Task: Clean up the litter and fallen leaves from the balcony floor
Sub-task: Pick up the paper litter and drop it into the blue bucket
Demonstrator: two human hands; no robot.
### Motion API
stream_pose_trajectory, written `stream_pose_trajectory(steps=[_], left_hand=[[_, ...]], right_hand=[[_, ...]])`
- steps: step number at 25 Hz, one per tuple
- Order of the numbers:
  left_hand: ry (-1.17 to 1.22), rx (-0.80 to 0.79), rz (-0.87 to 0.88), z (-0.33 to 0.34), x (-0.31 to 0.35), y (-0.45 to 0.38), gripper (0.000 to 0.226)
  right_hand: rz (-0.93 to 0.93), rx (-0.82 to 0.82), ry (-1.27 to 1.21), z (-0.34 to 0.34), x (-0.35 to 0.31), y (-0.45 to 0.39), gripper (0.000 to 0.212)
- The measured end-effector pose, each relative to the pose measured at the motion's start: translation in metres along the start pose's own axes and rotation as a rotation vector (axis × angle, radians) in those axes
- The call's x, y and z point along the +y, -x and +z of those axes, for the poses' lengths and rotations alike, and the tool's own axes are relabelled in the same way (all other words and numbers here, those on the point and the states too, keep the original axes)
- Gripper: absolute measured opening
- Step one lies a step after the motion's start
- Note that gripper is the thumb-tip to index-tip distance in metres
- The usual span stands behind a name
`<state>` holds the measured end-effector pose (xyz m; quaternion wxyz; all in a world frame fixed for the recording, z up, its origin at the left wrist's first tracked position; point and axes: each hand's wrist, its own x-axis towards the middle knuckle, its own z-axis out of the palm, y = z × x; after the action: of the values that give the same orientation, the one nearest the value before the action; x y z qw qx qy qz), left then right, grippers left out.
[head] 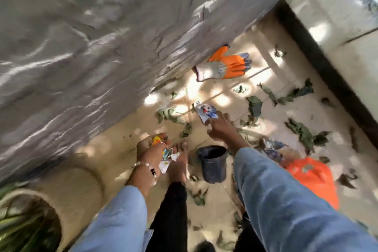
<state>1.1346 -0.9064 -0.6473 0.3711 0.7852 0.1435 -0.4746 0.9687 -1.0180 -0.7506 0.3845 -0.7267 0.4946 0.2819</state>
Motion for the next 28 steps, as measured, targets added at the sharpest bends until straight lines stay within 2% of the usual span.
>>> stream_pose_trajectory(steps=[5, 7, 8, 10, 12, 13, 16, 18, 19, 20, 21, 22, 23, 24, 26, 28], left_hand=[[-0.387, -0.18, 0.235, 0.009, 0.0, -0.073, 0.021], [-0.547, -0.294, 0.323, 0.014, -0.001, -0.08, 0.025], [-0.615, -0.329, 0.346, 0.018, -0.001, -0.078, 0.025], [-0.741, -0.323, 0.366, 0.026, 0.0, -0.067, 0.031], [-0.832, -0.326, 0.365, 0.042, 0.006, -0.048, 0.051], [-0.818, -0.36, 0.348, 0.053, 0.01, -0.035, 0.053], [-0.76, -0.525, 0.291, 0.083, 0.015, 0.003, 0.022], [-0.758, -0.58, 0.266, 0.1, 0.012, 0.021, 0.013], [-0.76, -0.555, 0.265, 0.107, 0.009, 0.025, 0.009], [-0.761, -0.517, 0.275, 0.114, 0.006, 0.025, 0.007], [-0.758, -0.495, 0.287, 0.122, 0.002, 0.024, 0.007], [-0.753, -0.495, 0.289, 0.13, -0.003, 0.019, 0.008], [-0.746, -0.504, 0.279, 0.136, -0.005, 0.015, 0.012], [-0.749, -0.521, 0.27, 0.139, -0.007, 0.008, 0.018], [-0.799, -0.538, 0.279, 0.147, -0.016, -0.008, 0.028], [-0.85, -0.521, 0.302, 0.148, -0.019, -0.019, 0.027]], right_hand=[[0.08, 0.008, 0.163, 0.042, -0.009, -0.067, 0.068], [0.084, 0.081, 0.118, 0.046, -0.008, -0.064, 0.059], [0.059, 0.16, 0.013, 0.043, -0.009, -0.056, 0.049], [-0.053, 0.316, -0.392, 0.03, -0.012, -0.029, 0.03], [-0.143, 0.35, -0.879, 0.012, -0.014, 0.013, 0.024], [-0.186, 0.302, -1.003, 0.005, -0.013, 0.034, 0.019], [-0.23, 0.197, -1.181, -0.012, 0.002, 0.092, 0.019], [-0.118, 0.191, -1.448, -0.018, 0.03, 0.112, 0.016], [0.006, 0.271, -1.541, -0.017, 0.046, 0.116, 0.015], [0.194, 0.372, -1.486, -0.009, 0.067, 0.113, 0.012], [0.385, 0.431, -1.281, 0.006, 0.092, 0.106, 0.011], [0.534, 0.405, -0.998, 0.021, 0.115, 0.099, 0.016], [0.617, 0.302, -0.729, 0.037, 0.134, 0.091, 0.024], [0.629, 0.173, -0.526, 0.052, 0.149, 0.085, 0.032], [0.618, -0.03, -0.333, 0.078, 0.171, 0.073, 0.047], [0.577, -0.07, -0.215, 0.09, 0.179, 0.067, 0.054]])
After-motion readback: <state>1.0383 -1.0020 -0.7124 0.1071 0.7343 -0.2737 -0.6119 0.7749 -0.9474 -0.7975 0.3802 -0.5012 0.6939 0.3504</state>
